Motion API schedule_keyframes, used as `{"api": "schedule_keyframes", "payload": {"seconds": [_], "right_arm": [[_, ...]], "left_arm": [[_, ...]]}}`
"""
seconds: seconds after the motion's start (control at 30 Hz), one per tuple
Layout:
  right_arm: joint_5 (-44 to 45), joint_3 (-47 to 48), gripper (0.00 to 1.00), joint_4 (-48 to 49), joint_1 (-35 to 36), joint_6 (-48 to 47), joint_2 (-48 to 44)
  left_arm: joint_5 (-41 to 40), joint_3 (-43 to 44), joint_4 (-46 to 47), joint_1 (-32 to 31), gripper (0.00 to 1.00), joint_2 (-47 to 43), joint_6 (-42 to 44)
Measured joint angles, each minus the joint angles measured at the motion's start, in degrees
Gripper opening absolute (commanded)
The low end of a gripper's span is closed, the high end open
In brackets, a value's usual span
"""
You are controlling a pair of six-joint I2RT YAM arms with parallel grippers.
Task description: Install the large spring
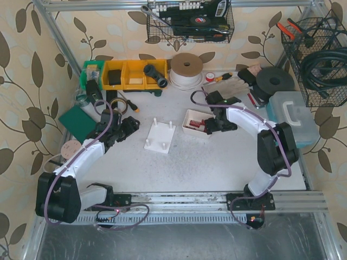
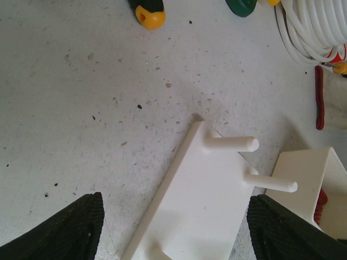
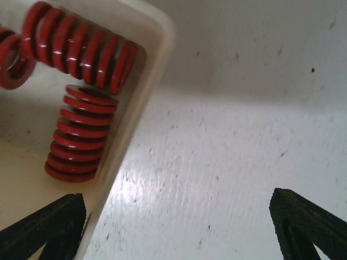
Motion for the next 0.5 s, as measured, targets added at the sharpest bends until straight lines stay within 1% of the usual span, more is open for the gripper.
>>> {"api": "schedule_keyframes", "payload": {"seconds": [0.17, 0.27, 0.4, 0.47, 0.5], "right_arm": [[2.45, -4.02, 0.91, -0.35, 4.55, 3.08, -4.87], [3.3, -4.81, 0.89, -0.48, 5.6, 3.32, -5.97], [3.56, -3.85, 0.88, 0.42, 5.64, -2.45, -6.01], [3.23, -1.7, 0.84, 0.83, 5.57, -6.84, -5.51], [2.91, 0.09, 0.81, 1.11, 5.42, -9.03, -4.76]], "left_arm": [[0.02, 0.0, 0.11, 0.0, 0.75, 0.02, 0.0], [0.04, 0.0, 0.11, 0.0, 0.75, 0.02, 0.0], [0.04, 0.0, 0.11, 0.0, 0.74, 0.09, 0.0], [0.07, 0.0, 0.11, 0.0, 0.74, 0.26, 0.0], [0.07, 0.0, 0.11, 0.0, 0.74, 0.39, 0.02]]}}
